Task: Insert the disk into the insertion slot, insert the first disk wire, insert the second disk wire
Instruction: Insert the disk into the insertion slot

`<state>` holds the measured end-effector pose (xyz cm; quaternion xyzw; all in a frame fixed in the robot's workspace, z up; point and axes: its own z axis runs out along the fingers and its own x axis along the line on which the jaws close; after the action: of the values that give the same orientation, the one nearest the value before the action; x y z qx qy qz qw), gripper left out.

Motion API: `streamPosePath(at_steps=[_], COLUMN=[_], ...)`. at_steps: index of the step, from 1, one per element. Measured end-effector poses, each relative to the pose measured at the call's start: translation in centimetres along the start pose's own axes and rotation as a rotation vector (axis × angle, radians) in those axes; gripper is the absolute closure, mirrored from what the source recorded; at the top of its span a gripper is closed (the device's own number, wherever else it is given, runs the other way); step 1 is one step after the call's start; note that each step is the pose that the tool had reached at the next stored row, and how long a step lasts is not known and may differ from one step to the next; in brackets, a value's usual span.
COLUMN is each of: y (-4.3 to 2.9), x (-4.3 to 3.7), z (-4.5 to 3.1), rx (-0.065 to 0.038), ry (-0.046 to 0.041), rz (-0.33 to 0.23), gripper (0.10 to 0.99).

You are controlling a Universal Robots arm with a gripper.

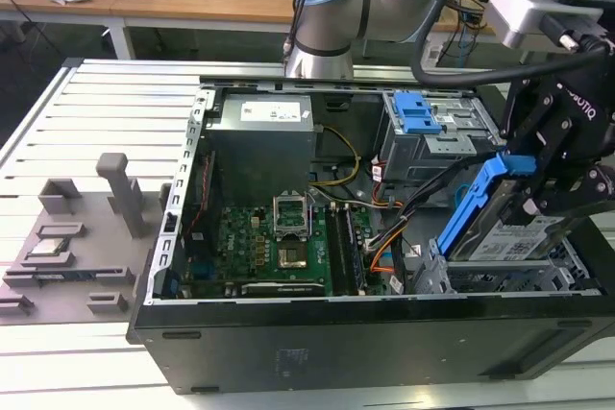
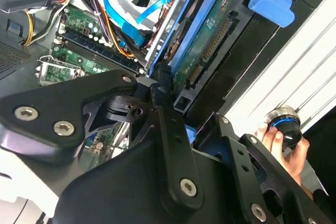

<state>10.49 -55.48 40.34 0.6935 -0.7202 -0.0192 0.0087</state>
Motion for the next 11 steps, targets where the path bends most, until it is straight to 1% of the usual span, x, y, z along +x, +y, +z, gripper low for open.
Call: streamPosePath(at_steps=[4, 6, 11], y=[-0.02, -0.03, -0.03], x=[0.0, 0.01, 0.01], z=[0.36, 0.71, 0.83], rx=[0.0, 0.0, 0.0], ry=[0.0, -0.0001, 0.0003], rz=[0.0, 0.0, 0.0], gripper=[0.722, 0.722, 0.722])
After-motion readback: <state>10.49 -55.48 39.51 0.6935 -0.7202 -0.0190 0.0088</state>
